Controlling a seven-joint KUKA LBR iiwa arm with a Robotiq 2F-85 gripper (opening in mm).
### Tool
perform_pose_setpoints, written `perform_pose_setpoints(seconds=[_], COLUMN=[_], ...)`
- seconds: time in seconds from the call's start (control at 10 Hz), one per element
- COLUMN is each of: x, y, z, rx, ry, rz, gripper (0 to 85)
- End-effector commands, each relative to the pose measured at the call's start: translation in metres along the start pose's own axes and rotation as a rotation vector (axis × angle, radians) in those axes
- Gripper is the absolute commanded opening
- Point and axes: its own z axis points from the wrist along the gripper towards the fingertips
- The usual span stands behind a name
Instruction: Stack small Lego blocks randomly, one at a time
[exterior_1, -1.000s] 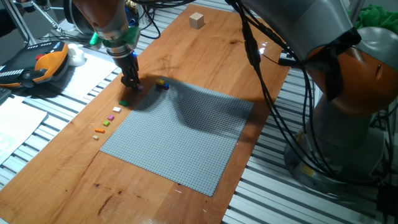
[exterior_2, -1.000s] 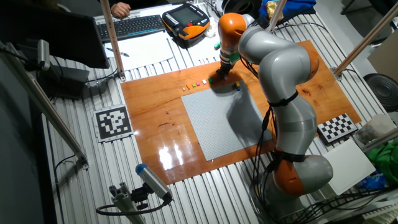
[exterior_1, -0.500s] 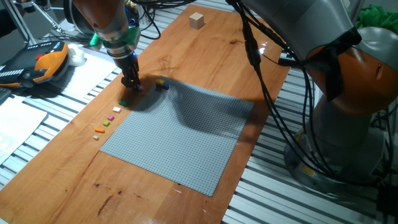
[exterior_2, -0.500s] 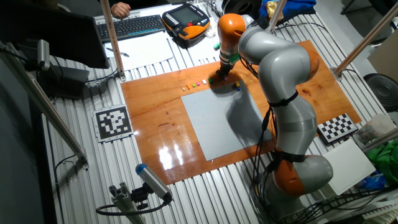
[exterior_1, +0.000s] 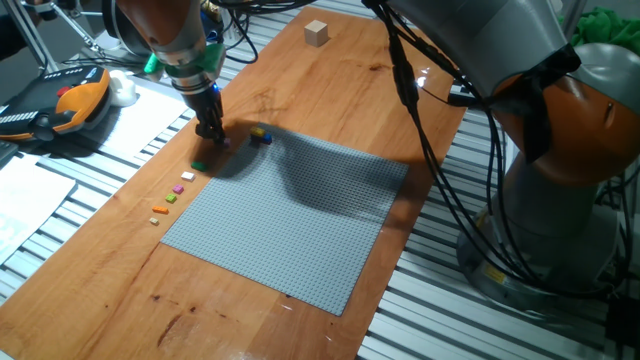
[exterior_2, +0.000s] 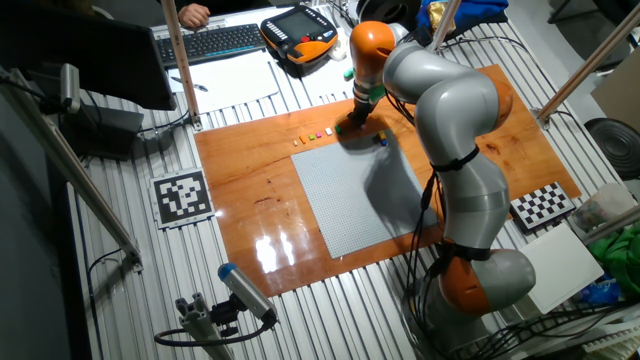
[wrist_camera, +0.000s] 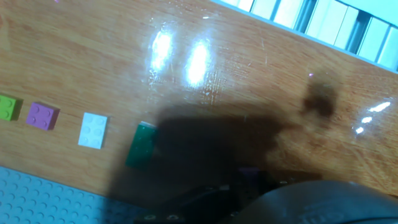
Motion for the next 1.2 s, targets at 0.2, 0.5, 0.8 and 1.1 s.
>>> perform_pose_setpoints(seconds=[0.2, 0.5, 0.8, 1.1], x=[0.0, 0.0, 0.007, 0.015], y=[-0.001, -0.002, -0.009, -0.023], z=[-0.001, -0.005, -0.024, -0.045], rx=[-0.005, -0.011, -0.023, -0.056], ry=[0.005, 0.011, 0.027, 0.039], rz=[-0.002, -0.002, 0.056, 0.169], gripper=[17.0, 17.0, 0.0, 0.0])
